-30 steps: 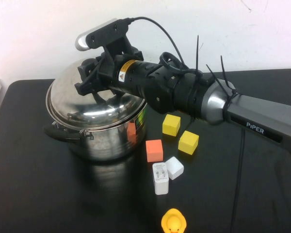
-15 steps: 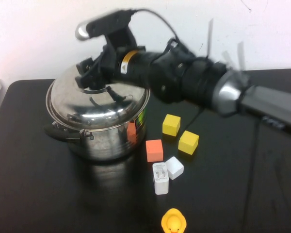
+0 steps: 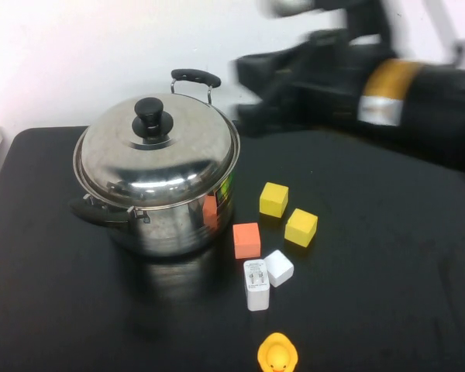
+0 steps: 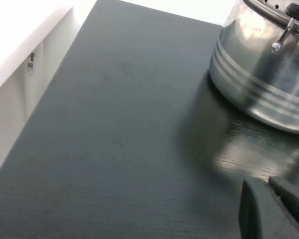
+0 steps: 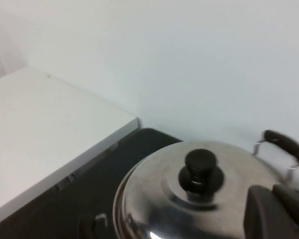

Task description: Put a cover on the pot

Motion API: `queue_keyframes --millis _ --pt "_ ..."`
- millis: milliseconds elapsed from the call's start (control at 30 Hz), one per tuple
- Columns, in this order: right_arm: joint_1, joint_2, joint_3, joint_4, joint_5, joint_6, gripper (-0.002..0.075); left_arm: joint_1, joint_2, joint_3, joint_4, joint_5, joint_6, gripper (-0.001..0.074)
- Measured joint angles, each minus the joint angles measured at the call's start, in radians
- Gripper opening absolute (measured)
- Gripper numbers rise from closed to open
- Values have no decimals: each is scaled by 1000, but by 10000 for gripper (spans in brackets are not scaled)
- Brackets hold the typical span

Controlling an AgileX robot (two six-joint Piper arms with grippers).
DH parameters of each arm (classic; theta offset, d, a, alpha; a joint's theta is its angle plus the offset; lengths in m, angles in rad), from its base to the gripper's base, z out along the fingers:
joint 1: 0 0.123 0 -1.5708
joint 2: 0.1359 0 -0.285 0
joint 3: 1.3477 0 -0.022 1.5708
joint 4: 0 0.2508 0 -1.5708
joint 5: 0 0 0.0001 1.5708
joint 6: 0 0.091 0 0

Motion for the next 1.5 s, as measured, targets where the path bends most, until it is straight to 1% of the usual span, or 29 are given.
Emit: queue_keyframes --millis 133,233,300,367,533,667,800,867,933,1000,1100,1200,1300,1400,1500 --pt "0 -209 111 -6 148 -26 0 0 0 0 0 0 0 -1" --pt "0 -367 200 -6 333 -54 -1 0 0 0 0 0 0 -1" --pt "0 -464 260 -6 414 -78 -1 0 0 0 0 0 0 -1" --pt "0 -562 333 -6 453 -91 -1 0 0 0 0 0 0 -1" --pt "0 -812 526 -45 444 -94 -2 0 0 0 0 0 5 -1" --pt "0 -958 659 -79 431 -94 -2 0 0 0 0 0 5 -1" --pt "0 -1063 784 -94 365 -94 -2 0 0 0 0 0 5 -1" --pt "-24 -1109 847 -94 316 -94 -2 0 0 0 0 0 3 -1" --pt "-88 -1152 901 -86 273 -98 -2 0 0 0 0 0 3 -1" --pt "-177 -1187 955 -65 226 -124 -2 0 0 0 0 0 3 -1" --pt "-370 -1245 1047 3 138 -189 -2 0 0 0 0 0 3 -1" --pt "-557 -1302 1135 45 75 -218 -2 0 0 0 0 0 3 -1" --pt "-713 -1361 1198 67 53 -224 -2 0 0 0 0 0 3 -1" --pt "-800 -1403 1242 81 53 -224 -2 0 0 0 0 0 3 -1" --pt "-821 -1431 1271 87 51 -224 -2 0 0 0 0 0 3 -1"
